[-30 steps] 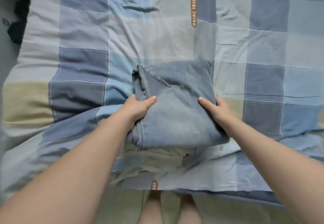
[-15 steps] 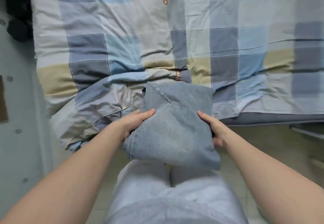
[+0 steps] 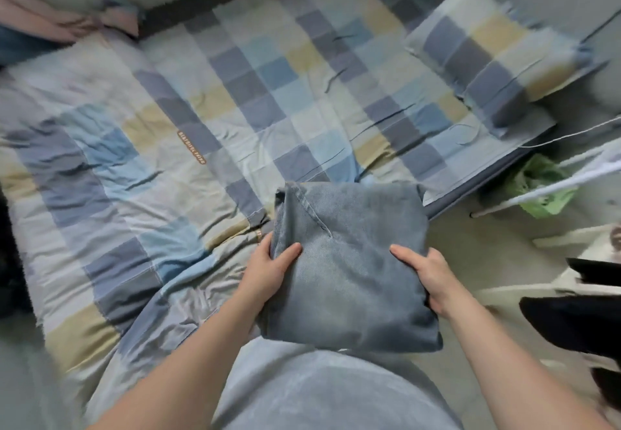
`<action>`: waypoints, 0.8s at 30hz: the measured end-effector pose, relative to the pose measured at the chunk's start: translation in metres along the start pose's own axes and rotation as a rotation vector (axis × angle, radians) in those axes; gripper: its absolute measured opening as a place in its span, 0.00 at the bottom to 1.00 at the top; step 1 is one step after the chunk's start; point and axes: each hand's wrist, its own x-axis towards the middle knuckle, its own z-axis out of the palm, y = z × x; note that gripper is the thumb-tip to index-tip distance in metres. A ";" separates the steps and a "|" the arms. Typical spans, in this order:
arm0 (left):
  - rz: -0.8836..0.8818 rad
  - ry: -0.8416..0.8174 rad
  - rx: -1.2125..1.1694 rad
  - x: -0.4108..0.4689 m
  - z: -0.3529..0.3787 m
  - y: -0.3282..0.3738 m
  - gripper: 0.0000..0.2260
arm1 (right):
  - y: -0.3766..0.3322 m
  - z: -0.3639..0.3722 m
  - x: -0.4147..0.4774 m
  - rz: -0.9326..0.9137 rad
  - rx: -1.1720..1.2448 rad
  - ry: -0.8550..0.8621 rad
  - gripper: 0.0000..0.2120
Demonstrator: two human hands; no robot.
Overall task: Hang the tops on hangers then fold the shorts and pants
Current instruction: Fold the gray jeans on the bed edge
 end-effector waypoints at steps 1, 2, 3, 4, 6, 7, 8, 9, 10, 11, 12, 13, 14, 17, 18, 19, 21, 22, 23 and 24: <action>0.048 -0.019 0.031 0.000 0.013 0.015 0.16 | -0.007 -0.015 -0.009 -0.041 0.029 0.031 0.14; 0.088 -0.038 0.059 -0.001 0.026 0.030 0.17 | -0.013 -0.031 -0.018 -0.080 0.057 0.065 0.12; 0.123 -0.055 0.084 -0.004 0.042 0.043 0.17 | -0.018 -0.049 -0.028 -0.118 0.085 0.095 0.12; 0.161 -0.073 0.104 -0.007 0.058 0.057 0.17 | -0.022 -0.068 -0.038 -0.158 0.113 0.121 0.12; 0.245 -0.120 0.141 -0.017 0.096 0.082 0.17 | -0.030 -0.111 -0.058 -0.228 0.156 0.166 0.15; 0.283 -0.139 0.167 -0.023 0.116 0.093 0.16 | -0.032 -0.133 -0.068 -0.252 0.171 0.188 0.18; 0.318 -0.162 0.179 -0.030 0.137 0.104 0.14 | -0.033 -0.157 -0.079 -0.277 0.183 0.204 0.21; 0.351 -0.196 0.165 -0.038 0.160 0.114 0.13 | -0.032 -0.181 -0.090 -0.302 0.197 0.219 0.25; 0.388 -0.237 0.140 -0.047 0.183 0.124 0.13 | -0.031 -0.206 -0.101 -0.326 0.212 0.238 0.27; 0.423 -0.274 0.127 -0.056 0.207 0.132 0.14 | -0.029 -0.231 -0.112 -0.355 0.226 0.258 0.26; 0.455 -0.307 0.130 -0.066 0.231 0.141 0.15 | -0.027 -0.255 -0.123 -0.387 0.240 0.278 0.24; 0.485 -0.341 0.135 -0.076 0.256 0.149 0.17 | -0.024 -0.279 -0.135 -0.423 0.259 0.302 0.23; 0.519 -0.377 0.129 -0.087 0.280 0.157 0.17 | -0.020 -0.303 -0.147 -0.457 0.284 0.333 0.22; 0.650 -0.504 0.134 -0.119 0.354 0.181 0.15 | -0.004 -0.373 -0.182 -0.539 0.357 0.443 0.24; 0.687 -0.545 0.149 -0.132 0.378 0.188 0.15 | 0.002 -0.394 -0.195 -0.558 0.381 0.481 0.25; 0.711 -0.591 0.157 -0.143 0.402 0.195 0.14 | 0.010 -0.414 -0.209 -0.575 0.405 0.521 0.25; 0.732 -0.693 0.150 -0.166 0.447 0.205 0.14 | 0.027 -0.450 -0.235 -0.604 0.454 0.601 0.24; 0.745 -0.744 0.147 -0.178 0.470 0.209 0.15 | 0.036 -0.466 -0.249 -0.619 0.478 0.645 0.23; 0.764 -0.787 0.153 -0.189 0.492 0.212 0.16 | 0.045 -0.480 -0.261 -0.633 0.503 0.694 0.23; 0.784 -0.834 0.167 -0.200 0.514 0.215 0.17 | 0.055 -0.494 -0.273 -0.648 0.530 0.749 0.23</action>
